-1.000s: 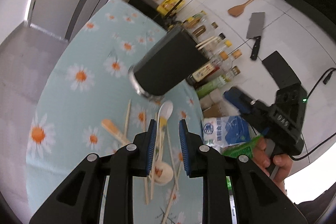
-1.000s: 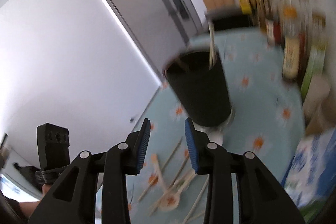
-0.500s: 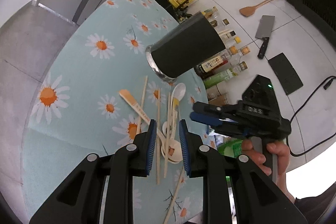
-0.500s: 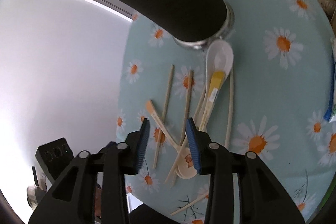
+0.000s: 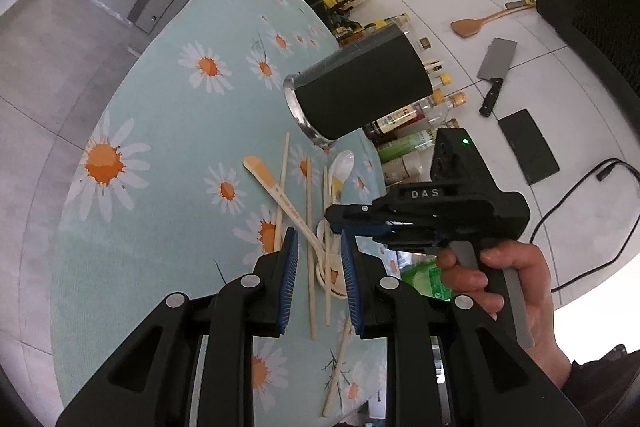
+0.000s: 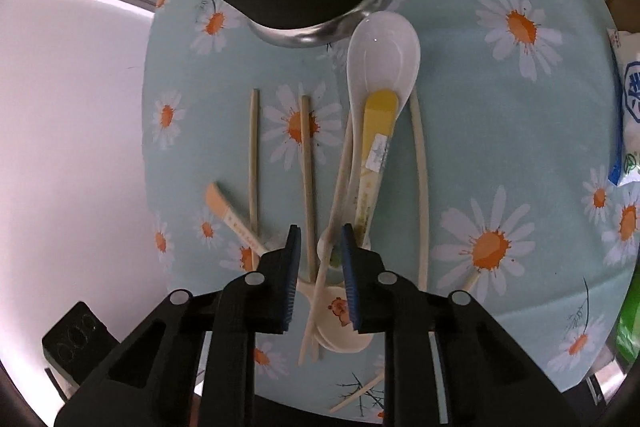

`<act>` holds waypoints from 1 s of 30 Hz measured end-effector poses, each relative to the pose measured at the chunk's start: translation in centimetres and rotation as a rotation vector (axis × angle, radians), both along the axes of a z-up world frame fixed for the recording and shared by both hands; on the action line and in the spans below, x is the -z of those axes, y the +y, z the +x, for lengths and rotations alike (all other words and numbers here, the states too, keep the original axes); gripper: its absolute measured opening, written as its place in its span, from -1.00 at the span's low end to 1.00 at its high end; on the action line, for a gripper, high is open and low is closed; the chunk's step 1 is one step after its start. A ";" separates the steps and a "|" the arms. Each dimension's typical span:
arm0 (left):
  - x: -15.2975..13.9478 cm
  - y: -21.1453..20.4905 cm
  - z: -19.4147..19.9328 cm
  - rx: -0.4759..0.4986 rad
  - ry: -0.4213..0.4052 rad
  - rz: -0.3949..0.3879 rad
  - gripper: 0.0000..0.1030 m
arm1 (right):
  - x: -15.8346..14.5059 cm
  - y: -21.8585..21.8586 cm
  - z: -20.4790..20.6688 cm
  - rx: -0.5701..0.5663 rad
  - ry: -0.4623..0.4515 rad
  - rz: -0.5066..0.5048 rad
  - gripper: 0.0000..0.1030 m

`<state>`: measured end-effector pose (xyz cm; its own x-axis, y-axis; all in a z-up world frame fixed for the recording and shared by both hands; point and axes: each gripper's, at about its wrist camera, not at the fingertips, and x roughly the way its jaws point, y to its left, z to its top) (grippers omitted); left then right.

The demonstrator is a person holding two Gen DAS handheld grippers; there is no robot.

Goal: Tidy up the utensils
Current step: 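Grasp a wooden chopstick with the right tool while the left tool approaches a white spoon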

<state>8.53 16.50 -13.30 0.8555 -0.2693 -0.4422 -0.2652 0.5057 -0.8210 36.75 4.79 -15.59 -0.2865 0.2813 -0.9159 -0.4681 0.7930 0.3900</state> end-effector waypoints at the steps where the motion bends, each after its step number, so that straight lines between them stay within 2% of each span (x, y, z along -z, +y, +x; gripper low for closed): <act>1: 0.1 0.2 -0.1 0.004 -0.005 -0.009 -0.59 | 0.1 0.3 -0.1 -0.003 -0.005 -0.017 -0.61; 10: 0.8 2.1 -0.9 0.029 -0.021 -0.035 -0.59 | 1.0 3.4 -0.7 -0.007 -0.077 -0.146 -0.86; 16: 1.2 2.9 -0.5 0.075 -0.036 -0.037 -0.59 | 1.5 4.9 -1.1 0.007 -0.120 -0.192 -0.87; 24: 1.2 3.3 0.2 0.115 -0.053 -0.065 -0.59 | 0.1 2.9 -1.1 0.044 -0.114 -0.172 -0.89; 30: 1.8 2.6 1.2 0.138 -0.033 -0.105 -0.59 | -1.9 1.3 -1.6 0.038 -0.122 -0.100 -0.89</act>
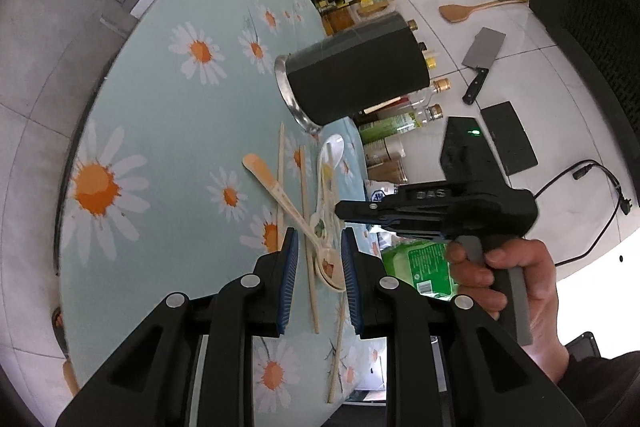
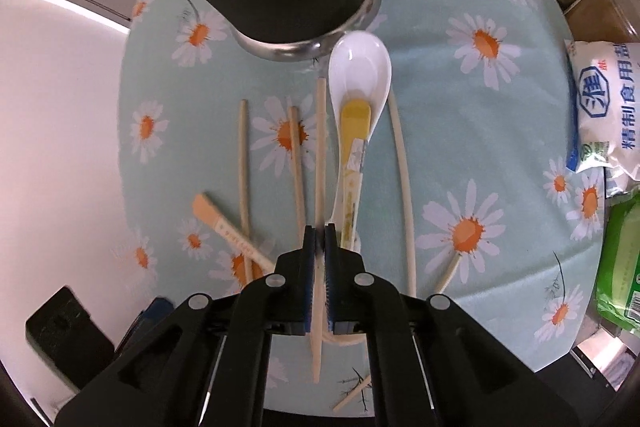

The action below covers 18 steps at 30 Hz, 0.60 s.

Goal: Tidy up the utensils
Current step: 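Grasp a wooden chopstick with the right tool while the left tool approaches a white spoon, then close the left tool on the white spoon handle and lift it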

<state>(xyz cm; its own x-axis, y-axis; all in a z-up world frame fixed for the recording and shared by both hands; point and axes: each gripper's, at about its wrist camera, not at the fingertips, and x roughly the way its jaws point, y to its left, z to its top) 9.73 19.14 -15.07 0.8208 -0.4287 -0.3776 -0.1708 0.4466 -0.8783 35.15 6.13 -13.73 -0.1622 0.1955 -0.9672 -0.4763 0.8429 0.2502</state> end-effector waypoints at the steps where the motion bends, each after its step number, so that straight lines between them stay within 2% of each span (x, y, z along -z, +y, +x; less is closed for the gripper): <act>1: 0.1 -0.2 0.2 0.003 0.001 -0.010 -0.59 | -0.3 -0.4 -0.1 -0.003 0.006 0.019 -0.89; 11: 0.9 -2.5 2.6 -0.006 0.046 -0.149 -0.59 | -4.0 -3.7 -0.3 -0.128 0.000 0.232 -0.89; 14: 0.6 -3.4 3.4 -0.020 0.075 -0.138 -0.59 | -4.5 -4.8 -0.2 -0.141 0.010 0.287 -0.89; 18: 1.1 -4.1 4.1 -0.059 0.119 -0.166 -0.59 | -4.9 -6.4 0.3 -0.154 0.044 0.345 -0.89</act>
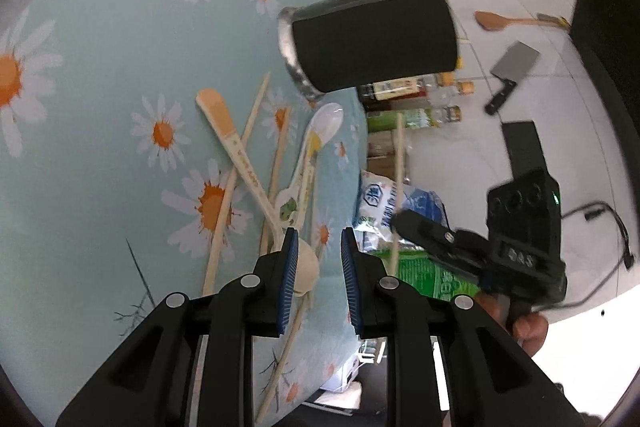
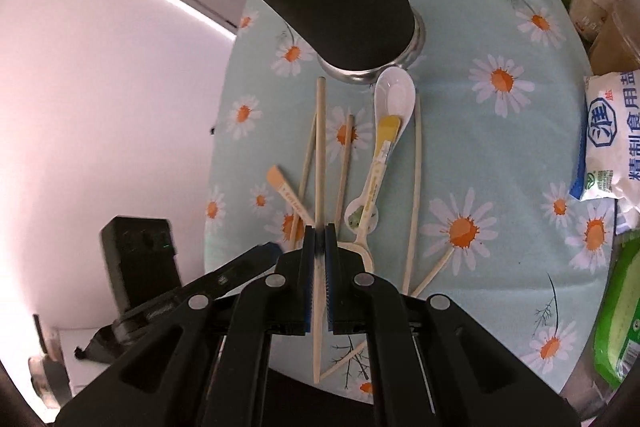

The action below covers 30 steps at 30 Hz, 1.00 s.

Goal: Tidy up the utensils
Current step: 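Close the left tool on the white spoon handle and lift it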

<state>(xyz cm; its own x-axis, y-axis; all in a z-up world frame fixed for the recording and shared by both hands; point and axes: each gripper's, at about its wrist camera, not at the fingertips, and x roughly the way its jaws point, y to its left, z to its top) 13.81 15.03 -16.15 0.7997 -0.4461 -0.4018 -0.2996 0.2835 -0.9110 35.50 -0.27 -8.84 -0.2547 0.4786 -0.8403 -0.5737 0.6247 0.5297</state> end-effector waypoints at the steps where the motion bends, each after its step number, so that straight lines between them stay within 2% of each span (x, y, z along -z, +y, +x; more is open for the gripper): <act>1: 0.3 0.0 0.0 -0.022 0.026 -0.001 -0.59 | 0.0 -0.5 0.2 -0.004 0.012 0.017 -0.89; 4: 0.9 0.1 0.2 -0.080 0.047 -0.047 -0.59 | -0.3 -1.4 0.6 -0.015 0.028 0.050 -0.89; 8: 1.0 0.3 0.5 -0.144 0.084 -0.041 -0.60 | -1.0 -3.0 1.1 -0.032 0.046 0.087 -0.89; 19: 1.5 -1.1 0.9 -0.223 0.222 0.022 -0.61 | -1.5 -6.1 2.7 -0.042 0.099 0.164 -0.89; 26: 1.5 -1.2 2.1 -0.254 0.264 0.014 -0.59 | -0.6 -7.1 2.9 -0.055 0.124 0.187 -0.89; 30: 1.0 -1.2 2.6 -0.258 0.282 0.056 -0.59 | 0.2 -7.8 3.1 -0.056 0.143 0.184 -0.89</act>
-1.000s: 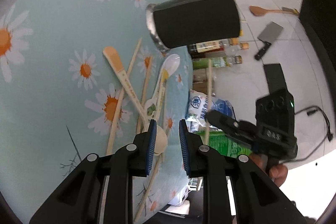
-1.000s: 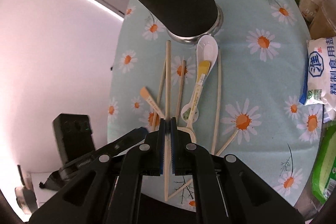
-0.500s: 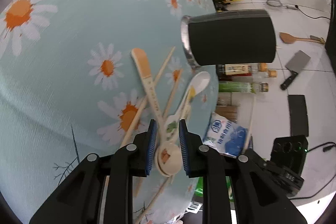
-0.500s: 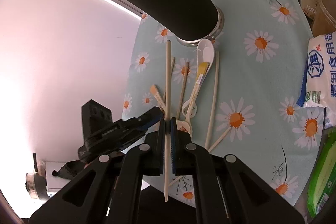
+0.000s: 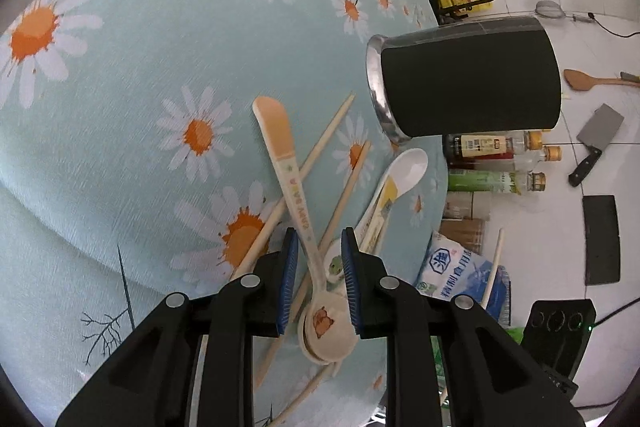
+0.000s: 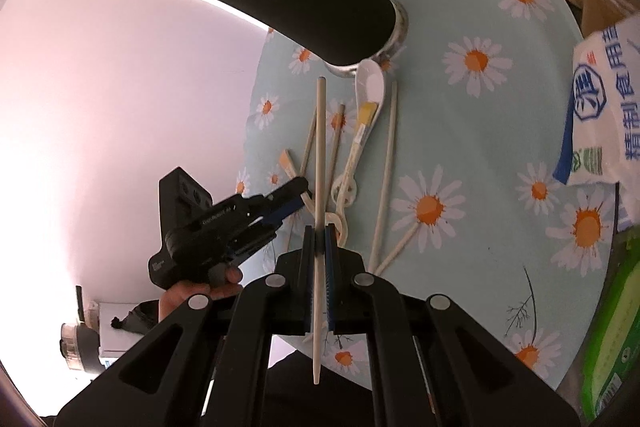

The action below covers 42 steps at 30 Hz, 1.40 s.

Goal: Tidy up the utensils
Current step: 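Close the left tool on the white spoon handle and lift it, then carry the white spoon and the chopstick up over the black holder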

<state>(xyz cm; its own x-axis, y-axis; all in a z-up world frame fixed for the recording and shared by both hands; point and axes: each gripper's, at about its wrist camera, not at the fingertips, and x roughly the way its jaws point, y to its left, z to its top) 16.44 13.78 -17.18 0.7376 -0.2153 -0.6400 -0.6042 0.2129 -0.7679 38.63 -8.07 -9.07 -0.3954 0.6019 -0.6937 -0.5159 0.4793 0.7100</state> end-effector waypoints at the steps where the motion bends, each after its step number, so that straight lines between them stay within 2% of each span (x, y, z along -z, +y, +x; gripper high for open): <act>1: 0.0 0.0 0.1 0.000 0.002 0.005 -0.61 | 0.0 -0.1 0.0 -0.003 0.000 0.004 -0.89; 4: -0.1 0.1 0.2 0.002 0.033 0.034 -0.81 | 0.3 -0.5 0.2 0.005 0.012 0.013 -0.89; 14: -0.9 -0.2 0.6 -0.007 0.053 0.073 -0.94 | 0.8 -1.4 0.5 0.011 0.031 0.038 -0.89; 17: -1.8 -0.7 1.0 0.009 0.052 0.111 -0.94 | 1.4 -1.6 0.6 0.011 0.037 0.039 -0.89; 23: -3.1 -0.9 0.7 0.011 0.031 0.134 -0.94 | 1.7 -1.7 0.3 0.008 0.048 0.073 -0.89; 25: -3.9 -1.1 0.7 0.028 0.027 0.167 -0.94 | 1.6 -1.4 0.1 0.007 0.037 0.080 -0.89; 29: -5.7 -0.9 0.7 0.073 -0.008 0.207 -0.94 | 1.4 -0.7 -0.5 0.016 0.015 0.082 -0.89; 36: -9.5 -0.3 0.6 0.199 -0.109 0.329 -0.94 | 0.5 0.6 -1.2 0.094 -0.060 0.090 -0.89; 42: -12.7 0.2 0.3 0.307 -0.192 0.452 -0.94 | 0.0 2.1 -1.9 0.170 -0.084 0.109 -0.89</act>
<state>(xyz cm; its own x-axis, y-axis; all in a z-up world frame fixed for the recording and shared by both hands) 16.73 13.97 -4.52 0.7968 -0.1739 -0.5787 -0.3216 0.6887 -0.6498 36.71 -6.00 -9.06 -0.2254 0.7280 -0.6474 -0.4939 0.4874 0.7201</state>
